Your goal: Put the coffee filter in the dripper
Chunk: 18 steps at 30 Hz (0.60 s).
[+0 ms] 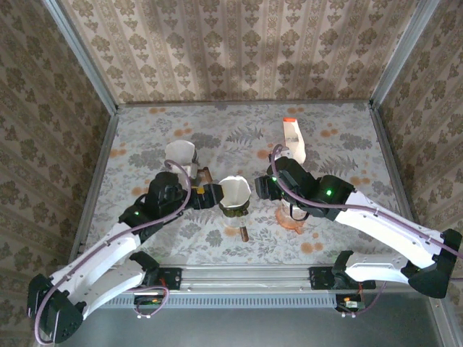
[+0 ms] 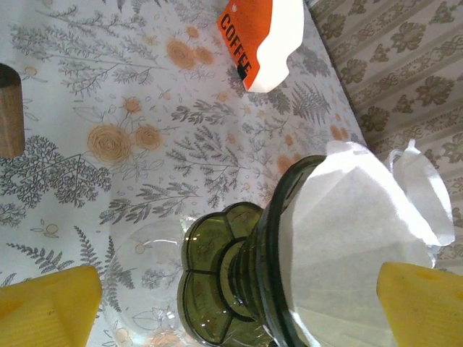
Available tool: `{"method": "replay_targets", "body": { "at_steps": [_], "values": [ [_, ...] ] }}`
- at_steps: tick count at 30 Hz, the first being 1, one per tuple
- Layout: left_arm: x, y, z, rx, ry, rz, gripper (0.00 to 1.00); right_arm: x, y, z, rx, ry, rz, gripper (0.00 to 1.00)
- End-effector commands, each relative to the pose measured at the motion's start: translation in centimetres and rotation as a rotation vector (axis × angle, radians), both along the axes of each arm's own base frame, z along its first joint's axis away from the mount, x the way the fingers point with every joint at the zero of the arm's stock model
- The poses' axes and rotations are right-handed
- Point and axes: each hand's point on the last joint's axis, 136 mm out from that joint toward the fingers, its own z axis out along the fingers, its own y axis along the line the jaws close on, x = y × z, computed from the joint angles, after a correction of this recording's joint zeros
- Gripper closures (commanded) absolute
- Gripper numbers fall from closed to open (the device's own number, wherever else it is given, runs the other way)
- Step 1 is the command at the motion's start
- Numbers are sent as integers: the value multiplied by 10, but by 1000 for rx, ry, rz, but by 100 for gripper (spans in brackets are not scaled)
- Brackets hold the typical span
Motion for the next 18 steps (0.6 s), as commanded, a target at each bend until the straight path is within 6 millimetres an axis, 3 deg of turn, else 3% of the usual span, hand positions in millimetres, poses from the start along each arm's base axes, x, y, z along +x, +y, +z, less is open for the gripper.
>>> {"method": "replay_targets", "body": {
  "at_steps": [1,6,9,18],
  "values": [
    [-2,0,41,-51,-78,-5,0,1,-6,6,14,-23,-21,27],
    [-2,33,94,13,-248,76,0,1,-9,13,26,-47,-17,27],
    [5,61,109,100,-307,167,0,0,-14,18,31,-72,-20,26],
    [48,150,101,183,-278,554,0,-7,-28,19,54,-93,-28,25]
  ]
}}
